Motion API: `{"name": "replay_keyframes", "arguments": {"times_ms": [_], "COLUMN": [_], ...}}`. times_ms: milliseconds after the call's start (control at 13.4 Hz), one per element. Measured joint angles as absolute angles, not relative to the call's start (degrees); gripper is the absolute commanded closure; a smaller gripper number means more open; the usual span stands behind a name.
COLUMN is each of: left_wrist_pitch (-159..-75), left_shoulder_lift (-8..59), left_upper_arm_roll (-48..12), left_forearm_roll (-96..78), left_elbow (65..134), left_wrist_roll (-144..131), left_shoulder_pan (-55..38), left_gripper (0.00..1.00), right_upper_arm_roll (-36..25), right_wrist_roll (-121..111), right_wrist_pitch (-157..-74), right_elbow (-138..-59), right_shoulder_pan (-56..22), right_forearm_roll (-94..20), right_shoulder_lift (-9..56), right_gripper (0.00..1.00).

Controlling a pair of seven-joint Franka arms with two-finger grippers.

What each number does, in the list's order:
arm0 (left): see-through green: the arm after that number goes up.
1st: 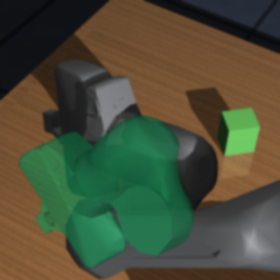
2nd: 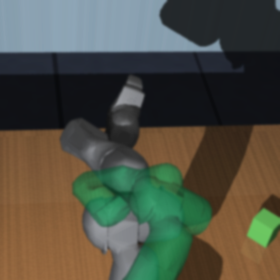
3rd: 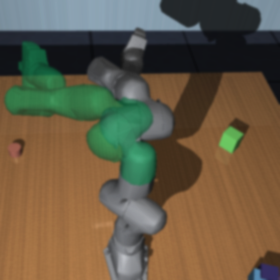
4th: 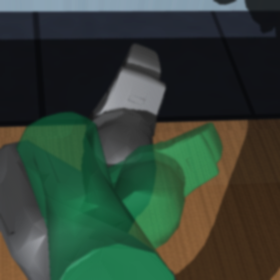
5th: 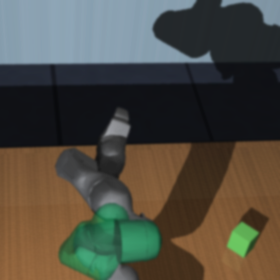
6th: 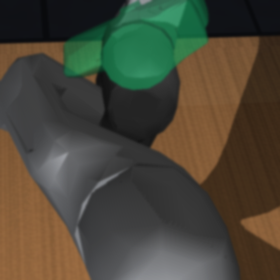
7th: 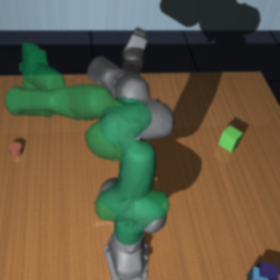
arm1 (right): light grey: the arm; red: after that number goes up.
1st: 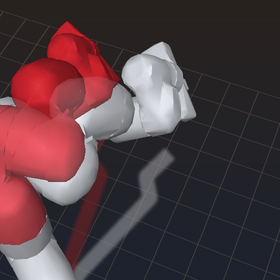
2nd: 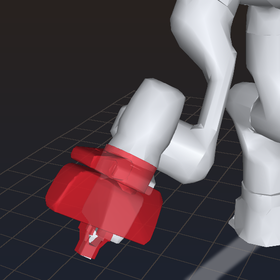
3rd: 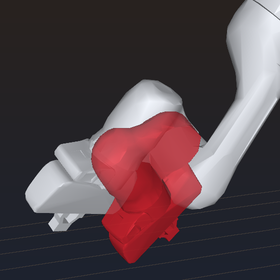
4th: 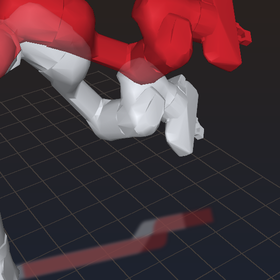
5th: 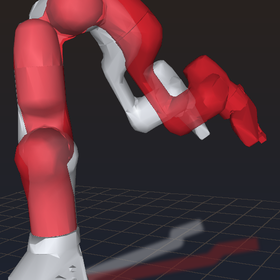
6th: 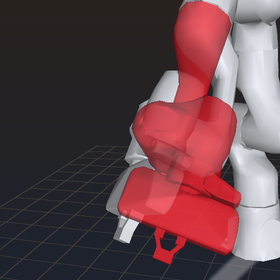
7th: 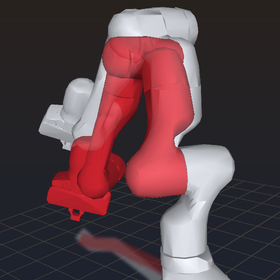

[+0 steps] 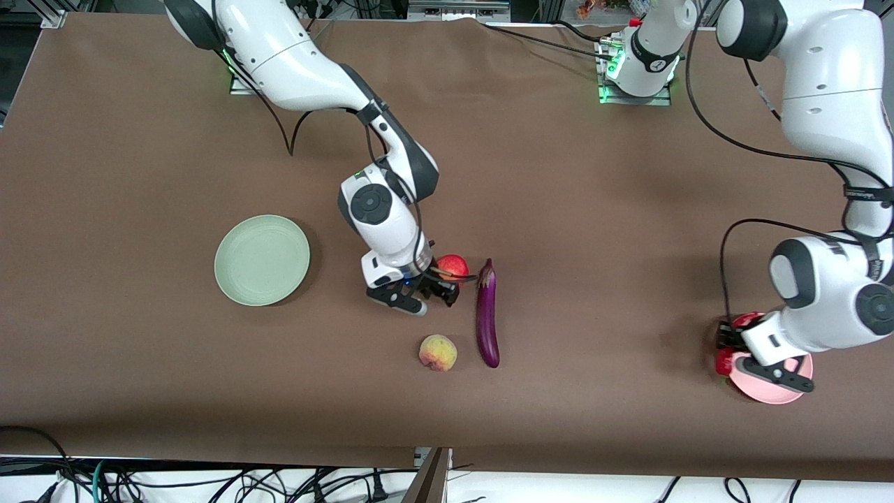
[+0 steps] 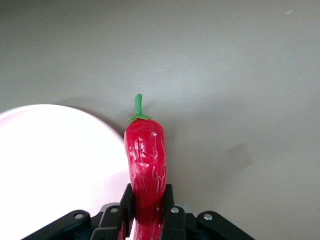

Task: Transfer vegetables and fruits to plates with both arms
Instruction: 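Carry the chili onto the pink plate while the right gripper grasps pomegranate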

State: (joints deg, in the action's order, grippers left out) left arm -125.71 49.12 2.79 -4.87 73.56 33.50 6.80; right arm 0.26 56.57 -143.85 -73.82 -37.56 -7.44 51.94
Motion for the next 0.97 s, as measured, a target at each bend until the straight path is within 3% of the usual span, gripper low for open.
{"name": "replay_keyframes", "arguments": {"times_ms": [372, 446, 521, 595, 818, 967], "left_wrist_pitch": [-131.57, -131.9, -132.19, -132.59, -133.3, -132.8], "left_shoulder_lift": [51.81, 52.15, 52.38, 52.47, 52.48, 52.4], "left_upper_arm_roll": [2.22, 2.2, 2.13, 2.02, 1.81, 1.23], "left_forearm_roll": [-6.32, -7.19, -7.49, -7.53, -8.65, -8.97], "left_elbow": [73.57, 73.57, 73.57, 73.55, 72.69, 71.74], "left_wrist_roll": [42.17, 43.04, 43.33, 43.36, 43.36, 43.36], "left_shoulder_pan": [10.6, 10.82, 10.87, 10.86, 10.86, 10.85], "left_gripper": [1.0, 0.72, 0.21, 0.0, 0.0, 0.0], "right_upper_arm_roll": [0.25, 0.26, 0.26, 0.26, 0.24, 0.23], "right_wrist_roll": [63.59, 64.43, 65.01, 65.26, 65.36, 65.37], "right_wrist_pitch": [-138.46, -138.3, -138.21, -138.27, -139.21, -141.08], "right_elbow": [-73.78, -73.79, -73.87, -73.95, -74.13, -74.17], "right_shoulder_pan": [-38.71, -38.97, -39.33, -39.63, -40.13, -40.25], "right_forearm_roll": [-7.44, -7.44, -7.42, -7.41, -6.94, -6.6], "right_shoulder_lift": [50.89, 50.86, 50.92, 51.12, 52.3, 53.23], "right_gripper": [0.0, 0.0, 0.0, 0.0, 0.01, 0.2]}}
